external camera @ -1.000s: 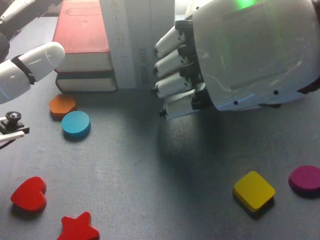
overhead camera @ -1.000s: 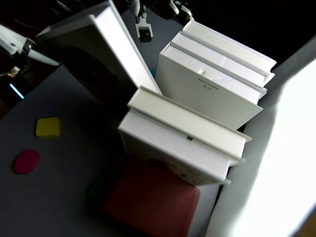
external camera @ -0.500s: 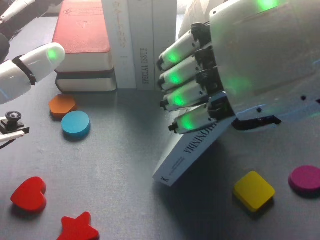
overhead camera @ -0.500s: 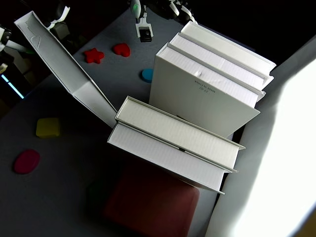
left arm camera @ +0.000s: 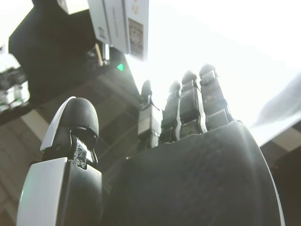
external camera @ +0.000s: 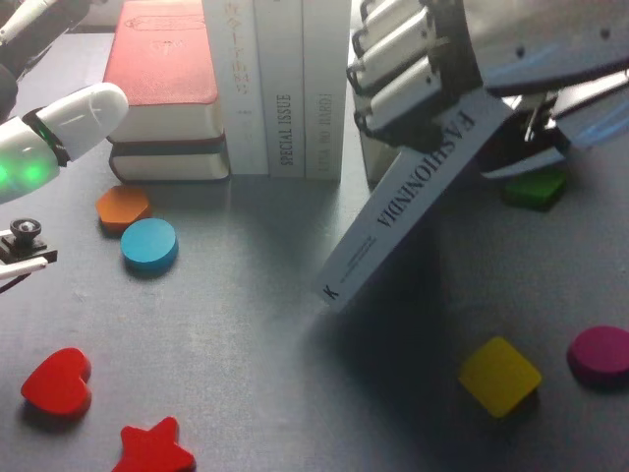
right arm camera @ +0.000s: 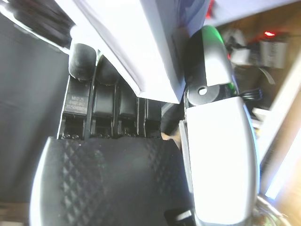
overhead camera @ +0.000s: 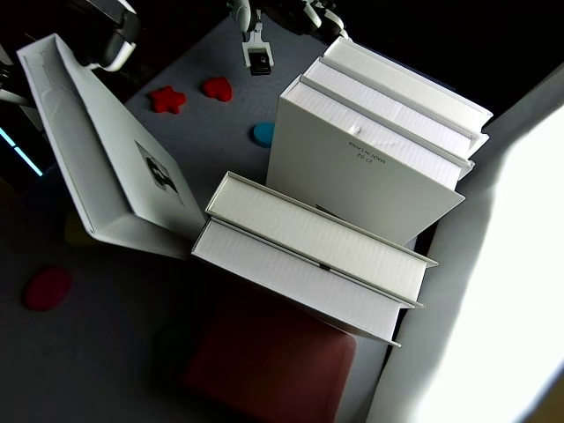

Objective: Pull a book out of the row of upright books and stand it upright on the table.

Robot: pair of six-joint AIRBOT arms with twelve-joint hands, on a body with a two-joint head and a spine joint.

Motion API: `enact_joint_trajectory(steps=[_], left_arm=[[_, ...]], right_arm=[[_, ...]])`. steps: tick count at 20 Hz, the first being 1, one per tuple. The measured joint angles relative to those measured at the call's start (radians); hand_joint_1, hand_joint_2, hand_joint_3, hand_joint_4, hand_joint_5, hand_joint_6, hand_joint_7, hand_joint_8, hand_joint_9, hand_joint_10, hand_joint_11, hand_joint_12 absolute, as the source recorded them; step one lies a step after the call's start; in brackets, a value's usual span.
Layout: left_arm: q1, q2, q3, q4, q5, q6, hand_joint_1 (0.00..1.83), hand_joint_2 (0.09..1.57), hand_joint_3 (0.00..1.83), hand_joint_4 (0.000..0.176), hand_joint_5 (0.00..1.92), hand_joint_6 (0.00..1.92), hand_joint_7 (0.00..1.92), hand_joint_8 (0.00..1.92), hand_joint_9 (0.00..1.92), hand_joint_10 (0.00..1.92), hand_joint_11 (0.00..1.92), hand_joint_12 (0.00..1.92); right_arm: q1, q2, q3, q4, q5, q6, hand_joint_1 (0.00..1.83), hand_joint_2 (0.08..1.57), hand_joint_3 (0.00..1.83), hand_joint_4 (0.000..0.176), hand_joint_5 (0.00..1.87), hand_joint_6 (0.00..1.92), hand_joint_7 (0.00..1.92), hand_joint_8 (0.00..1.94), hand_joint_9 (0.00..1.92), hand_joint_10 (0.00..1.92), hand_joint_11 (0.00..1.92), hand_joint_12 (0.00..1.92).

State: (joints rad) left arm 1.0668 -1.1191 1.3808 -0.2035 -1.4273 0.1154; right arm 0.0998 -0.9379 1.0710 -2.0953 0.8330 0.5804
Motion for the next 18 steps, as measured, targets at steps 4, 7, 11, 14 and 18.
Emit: enact_joint_trajectory(steps=[4,7,11,14,18], left_arm=[[0.000,0.000,0.002,0.000,0.002,0.001,0.37,1.38,0.01,0.086,0.19,0.03,0.00,0.00,0.00,0.00,0.00,0.00],[0.000,-0.001,0.003,0.001,0.007,0.002,0.40,1.39,0.00,0.068,0.22,0.02,0.02,0.00,0.00,0.00,0.00,0.00],[0.000,-0.007,0.005,-0.007,0.010,0.003,0.38,1.38,0.00,0.077,0.23,0.02,0.02,0.00,0.00,0.00,0.00,0.00],[0.000,-0.010,0.005,-0.001,0.018,0.003,0.38,1.39,0.00,0.077,0.22,0.01,0.01,0.00,0.00,0.00,0.01,0.01],[0.000,-0.010,0.005,-0.011,0.021,0.003,0.31,1.38,0.00,0.087,0.14,0.00,0.00,0.00,0.00,0.00,0.00,0.17]], right_arm=[[0.014,-0.053,0.076,0.003,0.003,0.057,1.11,1.36,0.01,0.000,0.63,1.41,0.53,1.89,0.49,1.92,0.54,1.92],[0.021,-0.118,0.169,0.000,-0.019,0.127,1.11,1.36,0.01,0.000,0.63,1.41,0.53,1.89,0.49,1.92,0.54,1.92],[-0.002,-0.195,0.248,0.037,-0.019,0.167,1.11,1.36,0.01,0.000,0.63,1.41,0.53,1.89,0.49,1.92,0.54,1.92],[-0.031,-0.244,0.281,0.070,-0.008,0.177,1.11,1.26,0.00,0.000,0.75,1.32,0.51,1.22,0.32,1.45,0.11,1.92],[-0.068,-0.308,0.345,0.127,-0.011,0.176,1.15,1.30,0.00,0.000,0.57,1.43,0.78,1.09,0.31,0.70,0.00,1.37]])
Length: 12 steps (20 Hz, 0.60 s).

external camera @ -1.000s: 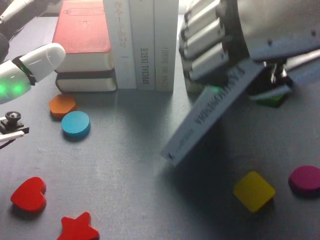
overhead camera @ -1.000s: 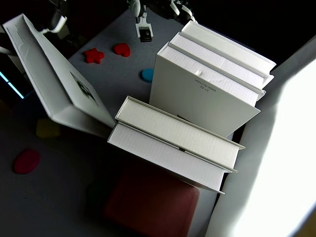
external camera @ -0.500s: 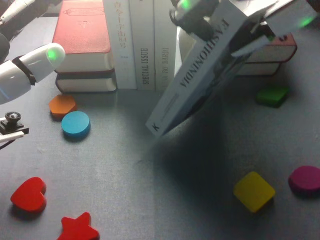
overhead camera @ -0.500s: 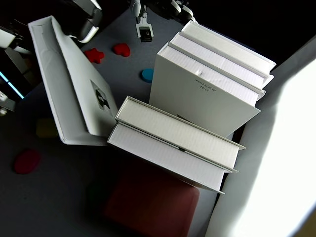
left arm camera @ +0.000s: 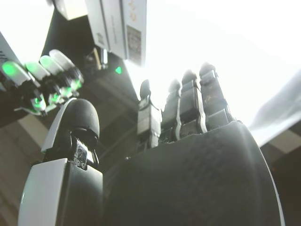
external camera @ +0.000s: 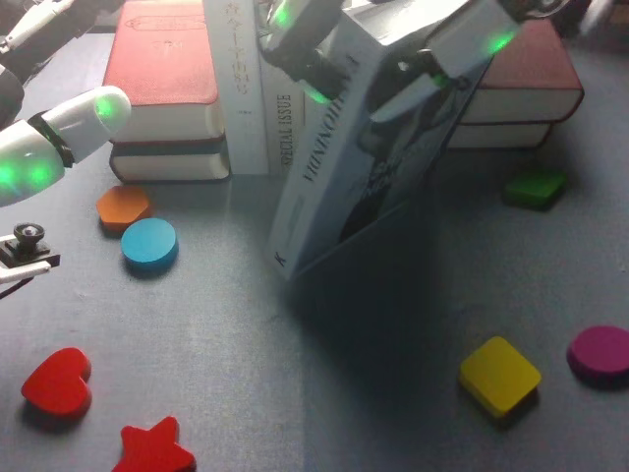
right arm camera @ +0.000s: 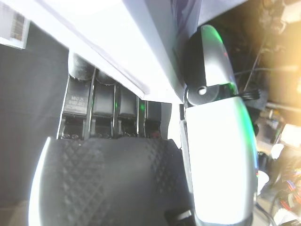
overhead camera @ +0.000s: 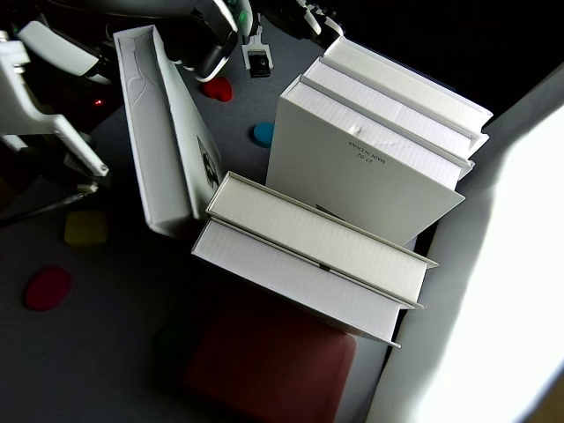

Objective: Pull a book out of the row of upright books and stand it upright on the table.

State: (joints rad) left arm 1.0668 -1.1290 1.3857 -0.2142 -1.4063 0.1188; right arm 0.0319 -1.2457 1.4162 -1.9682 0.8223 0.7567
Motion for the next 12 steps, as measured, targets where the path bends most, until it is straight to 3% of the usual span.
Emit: enact_joint_trajectory(steps=[1,2,3,4,5,6,7,9,10,11,12], left_arm=[[0.000,-0.002,0.000,-0.002,0.000,0.000,0.33,1.37,0.00,0.041,0.13,0.00,0.00,0.00,0.00,0.00,0.00,0.33],[0.000,-0.003,0.000,-0.003,0.000,0.000,0.34,1.37,0.00,0.027,0.16,0.01,0.05,0.01,0.03,0.01,0.00,0.55],[0.000,-0.003,0.000,-0.004,0.000,0.000,0.33,1.37,0.00,0.055,0.18,0.01,0.06,0.00,0.04,0.01,0.00,0.71],[0.000,-0.003,0.000,-0.008,0.000,0.000,0.33,1.38,0.00,0.074,0.19,0.01,0.08,0.00,0.05,0.01,0.00,0.82],[0.000,-0.003,0.000,-0.011,0.000,-0.001,0.33,1.40,0.00,0.080,0.20,0.01,0.12,0.01,0.06,0.01,0.00,0.77],[0.000,-0.003,0.000,-0.011,0.000,-0.002,0.30,1.40,0.00,0.098,0.20,0.00,0.05,0.00,0.01,0.00,0.00,0.44],[0.001,-0.003,0.000,-0.010,0.000,-0.002,0.30,1.40,0.00,0.091,0.20,0.00,0.03,0.00,0.00,0.00,0.00,0.28],[0.002,-0.003,0.000,-0.011,0.000,-0.002,0.30,1.39,0.00,0.071,0.22,0.00,0.02,0.00,0.00,0.00,0.00,0.14],[0.002,-0.003,0.000,-0.012,-0.001,-0.002,0.28,1.39,0.00,0.075,0.21,0.00,0.01,0.00,0.00,0.00,0.00,0.03],[0.002,-0.003,0.000,-0.011,-0.001,-0.002,0.27,1.38,0.00,0.085,0.21,0.00,0.00,0.00,0.00,0.00,0.00,0.00],[0.004,-0.003,0.000,-0.011,-0.002,-0.003,0.29,1.37,0.00,0.094,0.21,0.00,0.01,0.00,0.00,0.00,0.00,0.00]], right_arm=[[-0.010,-0.015,0.015,0.006,-0.004,0.001,1.16,1.31,0.00,0.000,0.31,0.99,0.50,0.85,0.17,0.66,0.00,0.90],[-0.018,-0.024,0.023,0.008,-0.008,0.000,1.26,1.30,0.00,0.000,0.29,0.63,0.63,1.36,0.19,0.57,0.00,0.34],[-0.027,-0.033,0.034,0.018,-0.016,-0.003,1.12,1.27,0.00,0.000,0.24,0.39,0.50,0.76,0.17,0.48,0.00,0.07],[-0.038,-0.044,0.050,0.036,-0.024,-0.014,1.01,1.28,0.00,0.000,0.20,0.20,0.30,0.29,0.10,0.34,0.01,0.01],[-0.044,-0.053,0.064,0.042,-0.032,-0.017,0.90,1.25,0.00,0.000,0.15,0.07,0.16,0.11,0.10,0.15,0.00,0.23],[-0.051,-0.055,0.072,0.058,-0.042,-0.019,0.85,1.22,0.00,0.000,0.08,0.01,0.04,0.03,0.05,0.07,0.00,0.50],[-0.056,-0.055,0.074,0.073,-0.049,-0.028,0.82,1.18,0.00,0.000,0.05,0.01,0.01,0.00,0.07,0.05,0.00,0.73],[-0.062,-0.055,0.081,0.093,-0.057,-0.037,0.75,1.15,0.00,0.000,0.00,0.00,0.00,0.00,0.00,0.00,0.00,0.20],[-0.063,-0.058,0.088,0.097,-0.062,-0.039,0.72,1.17,0.01,0.010,0.00,0.00,0.00,0.00,0.00,0.00,0.00,0.13],[-0.069,-0.058,0.093,0.110,-0.069,-0.044,0.64,1.18,0.00,0.009,0.00,0.00,0.00,0.00,0.00,0.00,0.00,0.03],[-0.071,-0.055,0.093,0.110,-0.073,-0.053,0.49,1.15,0.00,0.045,0.00,0.00,0.00,0.00,0.00,0.00,0.00,0.00]])
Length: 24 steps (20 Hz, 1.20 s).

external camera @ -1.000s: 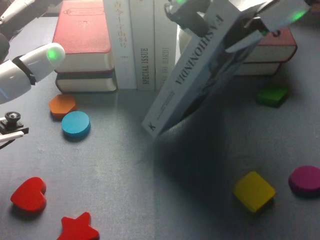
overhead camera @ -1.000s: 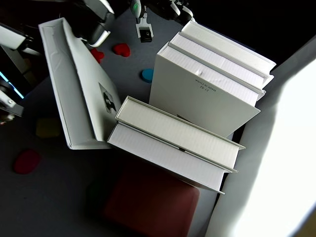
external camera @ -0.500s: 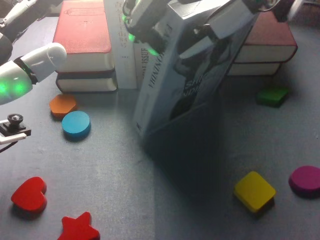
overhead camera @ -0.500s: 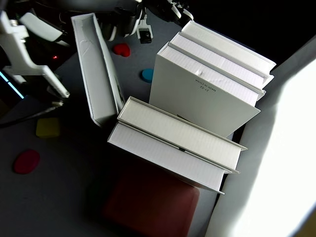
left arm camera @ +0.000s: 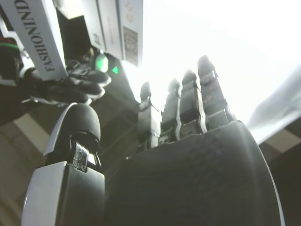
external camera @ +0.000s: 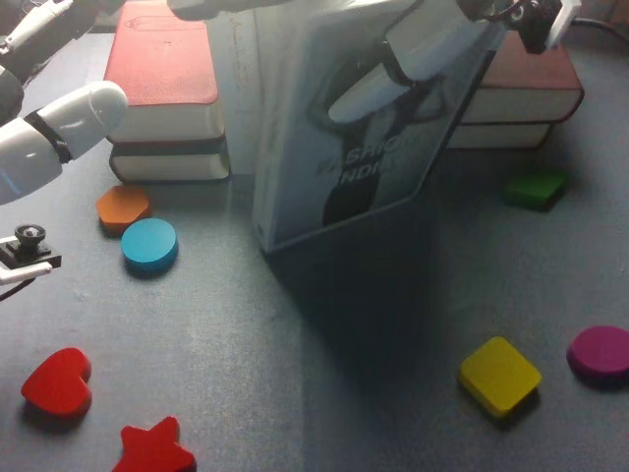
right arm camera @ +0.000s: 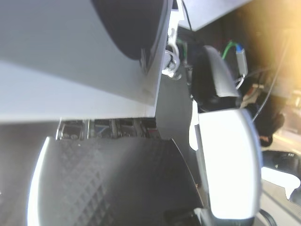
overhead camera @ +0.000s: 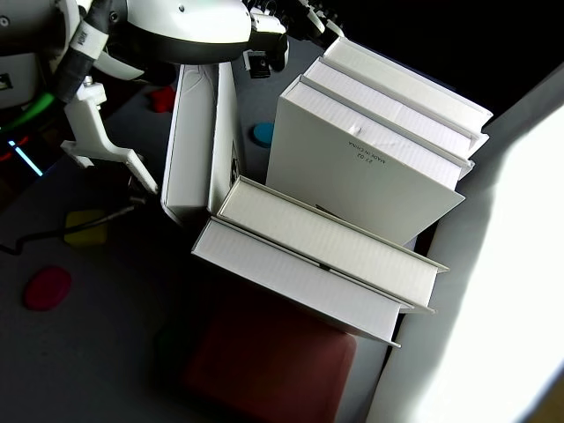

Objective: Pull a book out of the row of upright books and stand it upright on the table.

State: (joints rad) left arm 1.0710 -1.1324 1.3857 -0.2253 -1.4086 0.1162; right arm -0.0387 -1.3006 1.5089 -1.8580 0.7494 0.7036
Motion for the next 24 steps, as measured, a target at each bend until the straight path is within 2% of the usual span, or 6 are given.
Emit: enact_joint_trajectory(steps=[2,10,11,13,20,24], left_arm=[[0.004,0.000,0.000,-0.003,-0.002,0.000,0.29,1.37,0.00,0.088,0.21,0.00,0.01,0.00,0.00,0.00,0.01,0.01],[0.005,0.000,0.000,-0.007,-0.017,-0.002,0.29,1.37,0.00,0.088,0.20,0.00,0.00,0.00,0.00,0.00,0.00,0.00],[0.008,0.000,0.000,-0.008,-0.021,-0.002,0.31,1.37,0.00,0.087,0.21,0.00,0.00,0.00,0.00,0.00,0.00,0.00],[0.012,0.000,-0.001,-0.013,-0.023,-0.002,0.32,1.37,0.00,0.088,0.21,0.00,0.01,0.00,0.00,0.00,0.02,0.01],[0.039,0.009,-0.023,-0.042,-0.059,-0.005,0.39,1.38,0.00,0.055,0.17,0.00,0.01,0.01,0.00,0.00,0.00,0.16],[0.049,0.013,-0.027,-0.056,-0.089,-0.005,0.38,1.37,0.00,0.070,0.08,0.00,0.00,0.00,0.00,0.00,0.00,0.04]], right_arm=[[-0.009,0.012,0.000,0.054,-0.006,-0.037,0.39,1.14,0.00,0.099,0.00,0.00,0.00,0.00,0.00,0.00,0.00,0.00],[-0.009,0.119,-0.026,0.327,-0.067,-0.208,0.65,1.07,0.01,0.045,0.00,0.00,0.00,0.00,0.00,0.00,0.00,0.00],[-0.013,0.144,-0.038,0.373,-0.072,-0.240,0.57,1.05,0.00,0.124,0.00,0.00,0.00,0.00,0.00,0.00,0.00,0.00],[-0.024,0.192,-0.064,0.463,-0.075,-0.303,0.52,1.08,0.01,0.123,0.00,0.00,0.00,0.00,0.00,0.00,0.00,0.00],[-0.251,0.394,-0.168,1.006,0.022,-0.627,0.42,1.28,0.03,0.101,0.03,0.01,0.00,0.00,0.00,0.00,0.00,0.00],[-0.410,0.467,-0.226,1.257,0.105,-0.786,0.22,1.35,0.04,0.004,0.00,0.00,0.00,0.00,0.00,0.00,0.00,0.00]])
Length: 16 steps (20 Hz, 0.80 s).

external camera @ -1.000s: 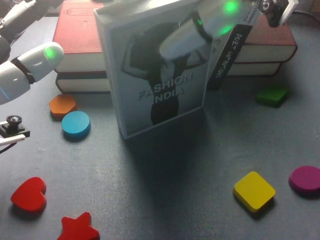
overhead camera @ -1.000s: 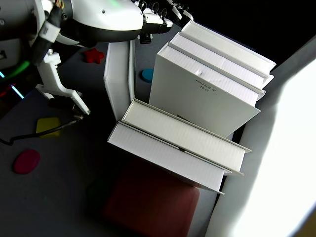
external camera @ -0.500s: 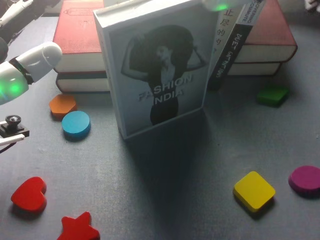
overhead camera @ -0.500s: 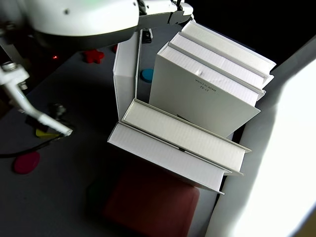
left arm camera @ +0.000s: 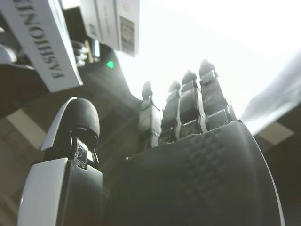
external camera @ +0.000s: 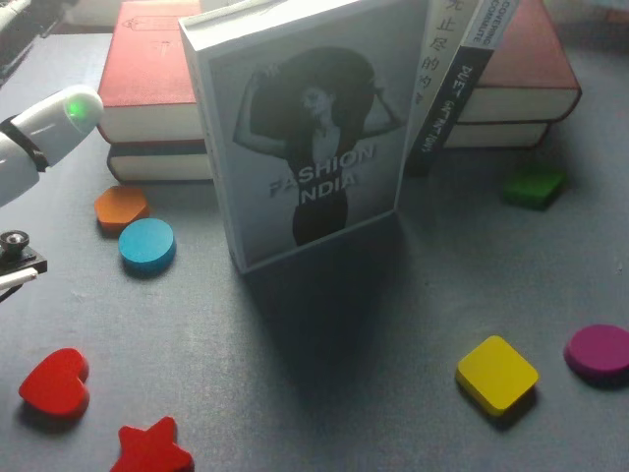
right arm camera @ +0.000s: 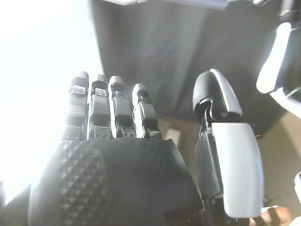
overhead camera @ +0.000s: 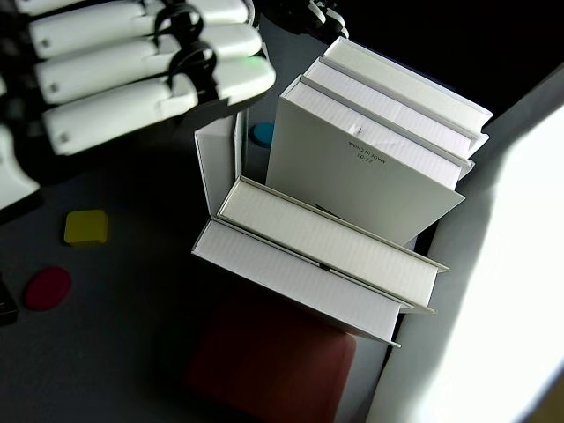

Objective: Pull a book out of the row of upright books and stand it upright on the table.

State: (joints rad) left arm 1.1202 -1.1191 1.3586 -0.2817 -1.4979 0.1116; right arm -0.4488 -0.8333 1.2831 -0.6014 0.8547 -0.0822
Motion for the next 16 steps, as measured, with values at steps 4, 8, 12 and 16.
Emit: enact_joint_trajectory(steps=[4,8,12,16], left_arm=[[0.010,0.000,-0.013,-0.017,-0.035,0.000,0.40,1.36,0.00,0.045,0.01,0.00,0.00,0.00,0.00,0.00,0.00,0.00],[0.010,0.002,-0.023,-0.050,-0.082,0.003,0.22,1.36,0.00,0.075,0.00,0.00,0.00,0.00,0.00,0.00,0.00,0.00],[0.010,0.002,-0.032,-0.033,-0.114,0.006,0.20,1.33,0.00,0.118,0.00,0.00,0.00,0.00,0.00,0.00,0.00,0.00],[0.010,0.002,-0.031,-0.042,-0.114,0.007,0.02,1.35,0.01,0.105,0.00,0.00,0.00,0.00,0.00,0.00,0.00,0.00]], right_arm=[[-0.226,0.020,-0.054,0.242,0.159,-0.109,0.38,1.26,0.00,0.000,0.00,0.00,0.00,0.00,0.00,0.00,0.00,0.00],[-0.430,0.055,-0.125,0.446,0.351,-0.201,0.32,1.30,0.00,0.000,0.00,0.00,0.00,0.00,0.00,0.00,0.01,0.22],[-0.557,0.064,-0.174,0.556,0.544,-0.261,0.26,1.30,0.00,0.000,0.00,0.00,0.00,0.00,0.00,0.00,0.00,0.21],[-0.577,0.056,-0.175,0.608,0.597,-0.269,0.13,1.41,0.00,0.000,0.00,0.00,0.00,0.00,0.00,0.00,0.00,0.35]])
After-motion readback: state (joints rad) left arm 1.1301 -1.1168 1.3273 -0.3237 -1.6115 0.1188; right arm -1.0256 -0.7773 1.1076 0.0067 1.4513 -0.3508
